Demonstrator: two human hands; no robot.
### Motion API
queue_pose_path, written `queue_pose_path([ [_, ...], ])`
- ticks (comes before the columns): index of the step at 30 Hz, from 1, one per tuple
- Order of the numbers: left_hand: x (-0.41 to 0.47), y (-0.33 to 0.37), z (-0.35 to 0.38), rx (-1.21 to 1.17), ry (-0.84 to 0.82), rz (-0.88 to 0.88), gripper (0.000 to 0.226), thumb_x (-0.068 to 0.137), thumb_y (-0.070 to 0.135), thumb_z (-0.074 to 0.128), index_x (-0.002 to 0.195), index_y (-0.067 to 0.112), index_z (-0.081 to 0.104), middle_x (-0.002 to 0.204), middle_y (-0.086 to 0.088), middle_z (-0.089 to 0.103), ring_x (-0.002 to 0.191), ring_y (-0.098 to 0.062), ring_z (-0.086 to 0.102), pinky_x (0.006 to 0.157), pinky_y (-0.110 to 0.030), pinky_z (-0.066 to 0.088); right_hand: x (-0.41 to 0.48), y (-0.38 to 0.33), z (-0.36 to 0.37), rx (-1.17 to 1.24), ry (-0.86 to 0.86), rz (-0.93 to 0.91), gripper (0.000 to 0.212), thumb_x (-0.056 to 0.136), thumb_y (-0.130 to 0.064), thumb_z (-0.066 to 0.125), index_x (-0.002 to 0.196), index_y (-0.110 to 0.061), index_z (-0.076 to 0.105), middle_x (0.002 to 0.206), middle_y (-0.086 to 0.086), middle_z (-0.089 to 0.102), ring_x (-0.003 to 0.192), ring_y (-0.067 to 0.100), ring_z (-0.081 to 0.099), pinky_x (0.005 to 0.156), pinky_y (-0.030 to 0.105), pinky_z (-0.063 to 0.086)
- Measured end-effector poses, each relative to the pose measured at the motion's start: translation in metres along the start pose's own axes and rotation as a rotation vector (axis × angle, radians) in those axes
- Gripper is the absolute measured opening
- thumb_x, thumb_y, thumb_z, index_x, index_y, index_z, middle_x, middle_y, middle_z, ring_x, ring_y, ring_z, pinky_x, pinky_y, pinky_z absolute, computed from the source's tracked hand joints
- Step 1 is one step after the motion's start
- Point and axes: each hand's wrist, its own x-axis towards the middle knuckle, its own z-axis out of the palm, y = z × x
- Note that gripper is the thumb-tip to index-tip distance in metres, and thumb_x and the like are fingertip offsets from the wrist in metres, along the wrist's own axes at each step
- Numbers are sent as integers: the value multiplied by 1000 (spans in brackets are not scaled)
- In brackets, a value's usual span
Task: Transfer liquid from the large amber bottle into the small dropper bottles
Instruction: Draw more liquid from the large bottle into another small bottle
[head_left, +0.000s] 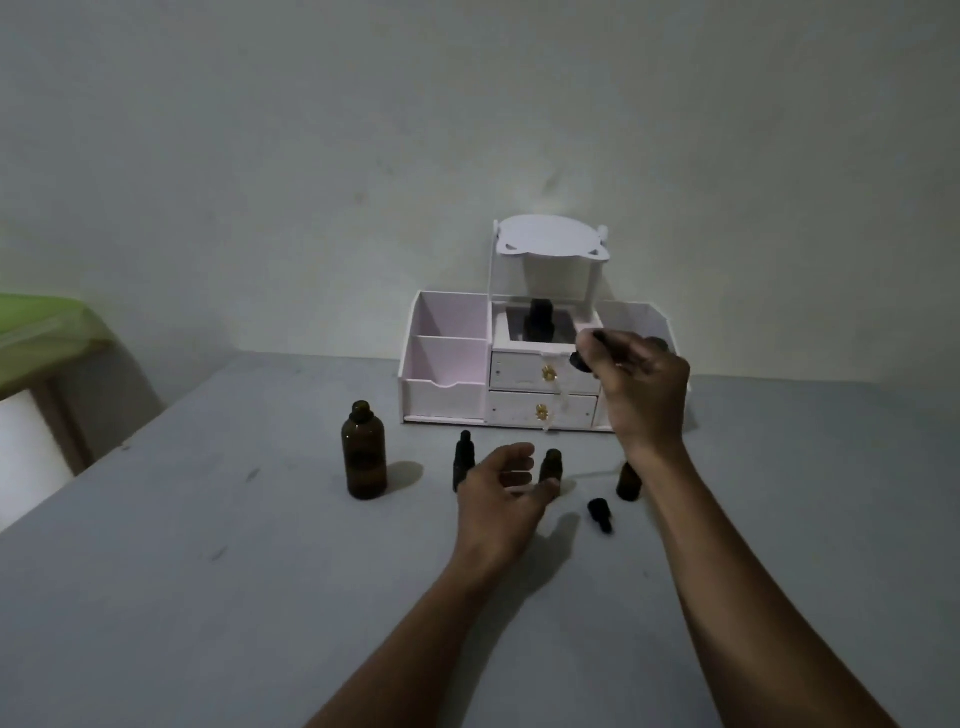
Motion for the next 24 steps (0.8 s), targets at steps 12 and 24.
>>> queue_pose_path([
  [12, 26, -12, 14, 89, -67, -2, 61, 79, 20, 82, 135, 12, 58, 124, -2, 68, 110, -13, 64, 94, -23, 50, -13, 22, -7, -29, -4, 68, 12, 86, -10, 75, 94, -18, 73, 77, -16, 69, 71, -10, 67, 68, 5, 49],
  [24, 20, -9, 15, 124, -43, 36, 40, 86, 8, 73, 126, 13, 66, 123, -1, 70, 111, -11, 65, 104, -29, 48, -19, 27, -4, -82, -23, 45, 13, 84, -9, 75, 92, -18, 72, 75, -17, 68, 71, -13, 66, 65, 2, 47],
])
